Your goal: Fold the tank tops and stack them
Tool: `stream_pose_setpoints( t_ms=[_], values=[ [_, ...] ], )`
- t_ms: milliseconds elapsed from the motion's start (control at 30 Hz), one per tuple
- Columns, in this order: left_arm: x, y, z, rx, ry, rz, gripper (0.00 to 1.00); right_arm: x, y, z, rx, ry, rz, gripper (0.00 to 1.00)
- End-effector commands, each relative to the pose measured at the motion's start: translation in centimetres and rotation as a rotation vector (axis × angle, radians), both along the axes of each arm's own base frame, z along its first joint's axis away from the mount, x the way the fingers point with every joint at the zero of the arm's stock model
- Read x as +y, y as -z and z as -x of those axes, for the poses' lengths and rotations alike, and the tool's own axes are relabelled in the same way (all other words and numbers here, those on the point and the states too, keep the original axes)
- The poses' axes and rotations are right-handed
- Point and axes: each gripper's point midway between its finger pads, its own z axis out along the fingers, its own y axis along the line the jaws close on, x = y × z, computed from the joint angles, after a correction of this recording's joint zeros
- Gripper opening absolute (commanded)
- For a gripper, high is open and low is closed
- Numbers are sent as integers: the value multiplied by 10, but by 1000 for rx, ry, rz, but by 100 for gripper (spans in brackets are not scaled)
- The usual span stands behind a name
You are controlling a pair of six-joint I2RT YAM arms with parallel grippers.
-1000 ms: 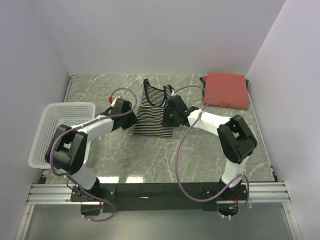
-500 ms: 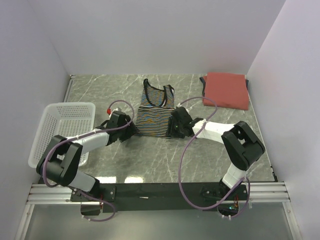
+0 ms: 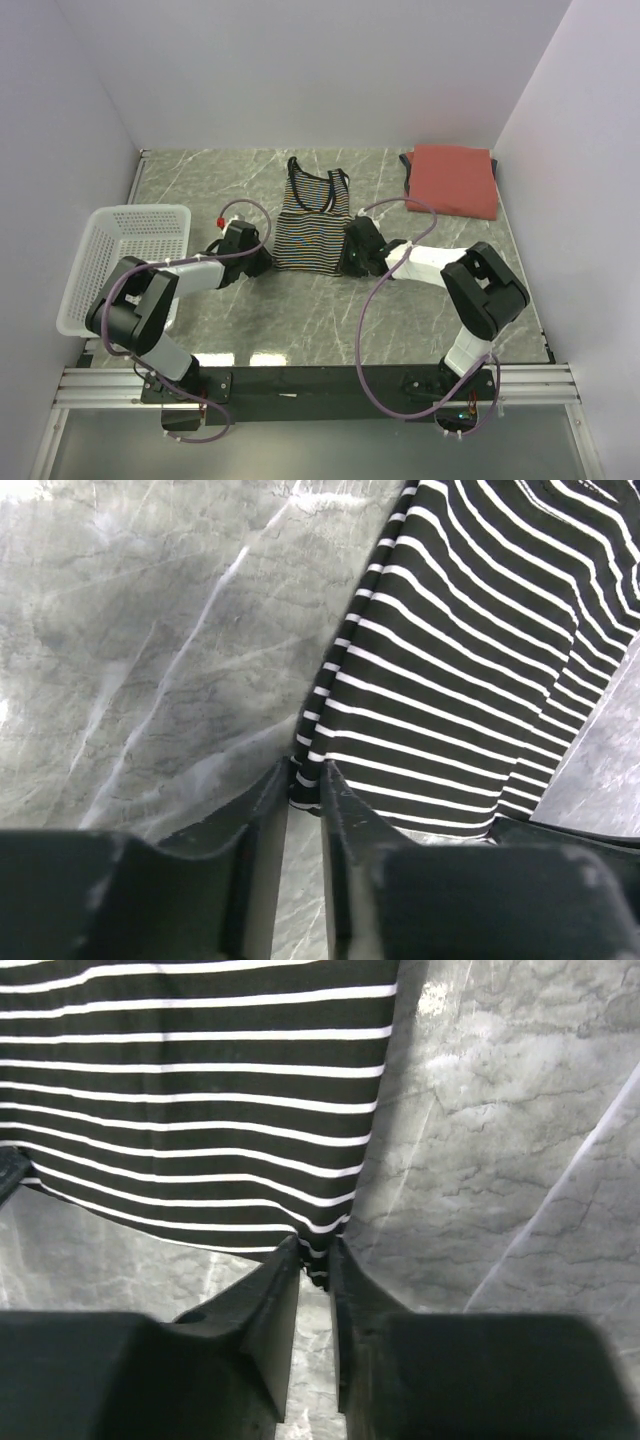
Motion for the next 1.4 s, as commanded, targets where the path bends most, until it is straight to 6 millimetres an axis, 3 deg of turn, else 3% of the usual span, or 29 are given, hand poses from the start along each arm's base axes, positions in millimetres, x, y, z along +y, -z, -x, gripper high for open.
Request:
stream_pose_setpoints(
  t_ms=[0,100,167,233,267,333,467,533,567,600,667,800,867,1033,1067,1233,1267,1300,1333,1367],
  values=[
    [8,29,28,110,29,-65,16,-5,6,1,6,8,30,20],
    [2,23,31,99,51,-64,1,-8,4,5,4,-1,33,6],
    [-3,14,37,89,64,-53,1,-8,-1,10,3,-14,22,1],
    [-2,17,58,120,65,-92,0,-11,-3,24,3,-42,27,0],
    [-4,7,62,97,65,-85,1,-12,-4,32,6,-53,30,0],
    [-8,5,85,105,74,-92,1,-16,-6,53,0,-80,25,0],
    [-12,-19,129,100,101,-48,1,-10,-13,112,24,-196,21,0],
    [-17,-30,149,102,114,-31,0,-11,-27,128,-6,-202,-12,0],
    [-10,-38,158,91,104,-39,1,-13,-29,138,3,-210,-9,0],
    [-13,-44,167,86,125,-31,1,-8,-44,149,-25,-224,-52,0],
    [-11,-62,173,57,101,11,1,-9,-54,161,-26,-236,-67,0],
    [-9,-91,177,29,89,54,0,-6,-95,158,-95,-215,-125,0],
    [-12,-105,173,-2,92,68,0,-3,-117,149,-138,-211,-135,0],
    [-28,-149,143,-115,92,83,1,7,-137,119,-143,-217,-166,0],
    [-31,-146,135,-107,92,62,0,9,-140,113,-144,-232,-183,0],
    [-26,-173,58,-193,78,98,0,12,-146,57,-138,-220,-241,0],
    [-19,-172,30,-212,33,100,1,10,-148,33,-138,-208,-243,0],
    [-20,-187,12,-251,29,105,0,10,-150,19,-143,-201,-246,0],
    [-26,-173,-5,-215,49,99,1,10,-153,3,-152,-195,-256,0],
    [-18,-176,-28,-235,19,87,1,8,-150,-27,-147,-173,-245,0]
  ],
)
